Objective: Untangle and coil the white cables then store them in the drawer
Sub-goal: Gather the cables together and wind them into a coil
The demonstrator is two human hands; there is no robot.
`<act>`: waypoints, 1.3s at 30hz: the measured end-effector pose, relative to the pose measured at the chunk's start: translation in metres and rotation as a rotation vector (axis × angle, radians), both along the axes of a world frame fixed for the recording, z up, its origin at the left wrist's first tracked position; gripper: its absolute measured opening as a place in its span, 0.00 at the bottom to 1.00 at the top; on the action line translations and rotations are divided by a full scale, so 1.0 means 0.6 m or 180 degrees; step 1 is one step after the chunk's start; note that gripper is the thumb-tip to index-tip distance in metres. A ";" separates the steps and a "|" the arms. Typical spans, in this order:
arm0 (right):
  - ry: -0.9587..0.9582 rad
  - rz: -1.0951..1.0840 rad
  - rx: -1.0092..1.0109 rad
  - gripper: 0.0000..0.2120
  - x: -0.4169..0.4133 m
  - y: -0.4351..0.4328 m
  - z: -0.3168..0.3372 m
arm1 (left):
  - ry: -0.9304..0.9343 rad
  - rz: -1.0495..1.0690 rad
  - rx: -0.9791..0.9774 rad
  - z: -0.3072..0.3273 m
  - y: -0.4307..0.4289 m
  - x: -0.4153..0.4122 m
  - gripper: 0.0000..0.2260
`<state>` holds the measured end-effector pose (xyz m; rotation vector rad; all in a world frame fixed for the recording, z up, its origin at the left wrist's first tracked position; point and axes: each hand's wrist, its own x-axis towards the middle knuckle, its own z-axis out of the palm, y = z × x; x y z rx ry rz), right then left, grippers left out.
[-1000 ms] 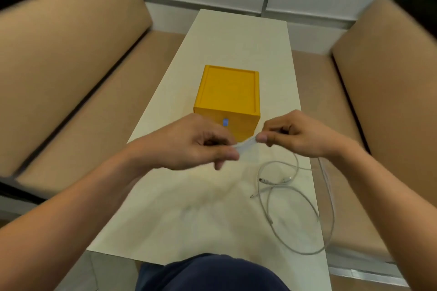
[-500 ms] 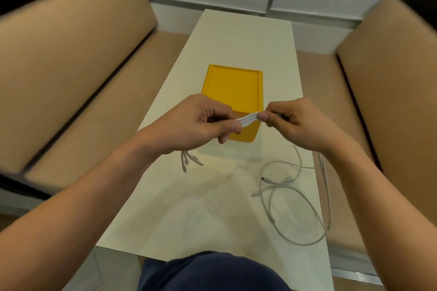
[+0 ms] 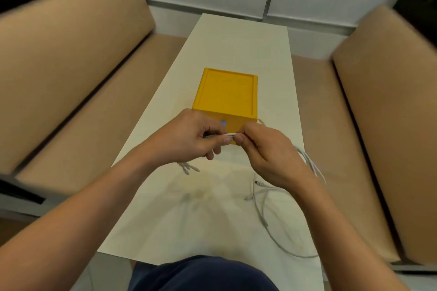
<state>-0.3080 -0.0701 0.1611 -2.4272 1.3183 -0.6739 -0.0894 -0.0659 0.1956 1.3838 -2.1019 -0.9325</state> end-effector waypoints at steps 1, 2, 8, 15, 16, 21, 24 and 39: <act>0.0106 -0.0007 -0.0235 0.16 -0.002 0.002 0.005 | 0.0036 0.0060 0.0074 0.000 0.000 0.001 0.10; 0.0217 0.0014 -0.0439 0.16 -0.005 0.003 0.011 | 0.0030 0.0150 0.0100 0.000 -0.001 0.002 0.11; 0.0351 0.0204 -0.0372 0.14 -0.037 -0.031 0.043 | 0.0480 0.0260 0.0189 -0.001 -0.004 -0.007 0.16; 0.0281 0.0325 -0.0410 0.12 -0.050 -0.035 0.075 | 0.0507 -0.0072 0.0770 -0.011 -0.008 0.005 0.09; 0.0330 0.0320 -0.0405 0.12 -0.051 -0.035 0.072 | 0.0280 -0.0087 0.0598 -0.013 -0.009 0.005 0.09; 0.0521 0.0123 -0.0240 0.11 -0.072 -0.052 0.048 | 0.0510 -0.0265 0.0844 -0.007 0.006 0.008 0.18; 0.0514 0.0239 -0.0140 0.11 -0.074 -0.051 0.051 | 0.0520 -0.0250 0.0951 -0.017 0.006 0.011 0.16; 0.0864 0.0746 -0.0155 0.16 -0.059 -0.030 0.092 | -0.0595 -0.0275 0.0276 -0.008 0.005 0.026 0.12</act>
